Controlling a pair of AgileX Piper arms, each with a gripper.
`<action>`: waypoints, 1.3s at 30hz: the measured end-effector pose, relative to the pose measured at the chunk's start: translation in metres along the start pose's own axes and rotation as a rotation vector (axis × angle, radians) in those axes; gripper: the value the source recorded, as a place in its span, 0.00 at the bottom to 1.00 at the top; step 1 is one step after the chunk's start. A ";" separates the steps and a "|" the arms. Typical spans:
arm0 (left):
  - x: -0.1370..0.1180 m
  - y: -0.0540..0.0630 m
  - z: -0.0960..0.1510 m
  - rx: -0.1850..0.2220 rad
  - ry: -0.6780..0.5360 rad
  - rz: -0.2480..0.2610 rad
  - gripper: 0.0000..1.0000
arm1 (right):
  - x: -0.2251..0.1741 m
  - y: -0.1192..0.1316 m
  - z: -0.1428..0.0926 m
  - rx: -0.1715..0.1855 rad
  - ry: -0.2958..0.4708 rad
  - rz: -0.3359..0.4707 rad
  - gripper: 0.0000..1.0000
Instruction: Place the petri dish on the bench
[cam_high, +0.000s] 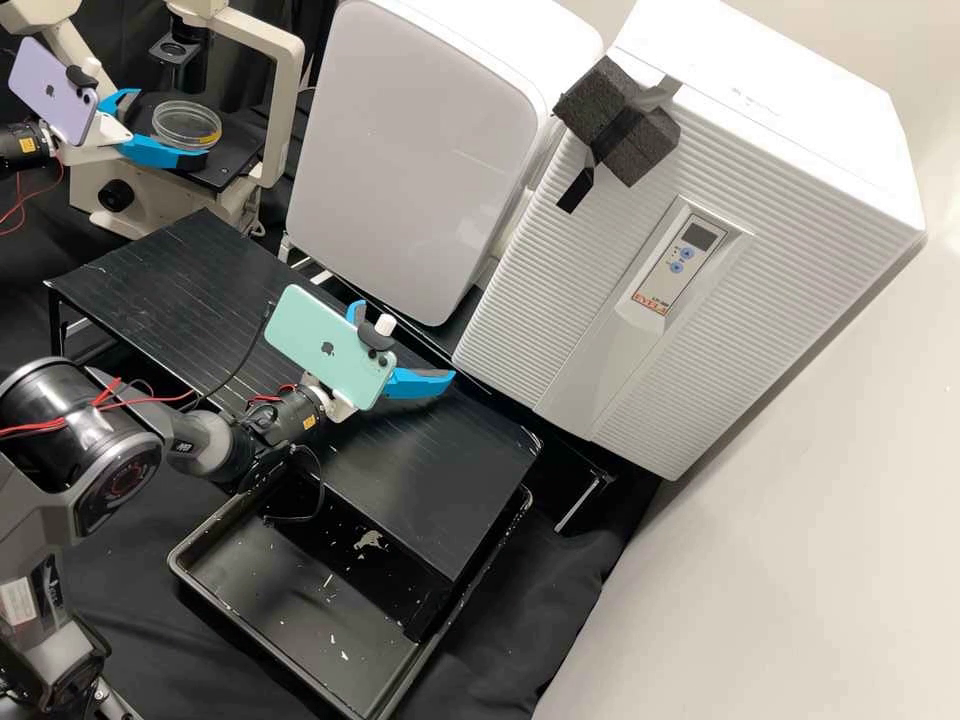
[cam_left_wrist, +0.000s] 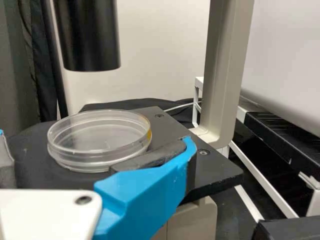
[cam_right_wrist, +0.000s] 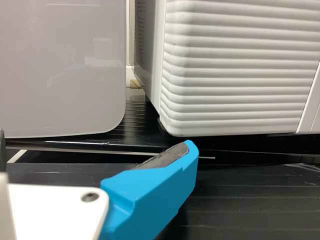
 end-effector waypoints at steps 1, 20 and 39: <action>0.002 -0.001 0.000 -0.002 0.000 0.002 1.00 | 0.000 0.000 0.000 0.000 0.000 0.000 1.00; 0.018 -0.010 0.002 -0.008 0.000 0.004 1.00 | 0.000 0.000 0.000 0.000 0.000 0.000 1.00; 0.021 -0.011 0.002 -0.008 -0.003 0.015 0.00 | 0.000 0.000 0.000 0.000 0.000 0.000 1.00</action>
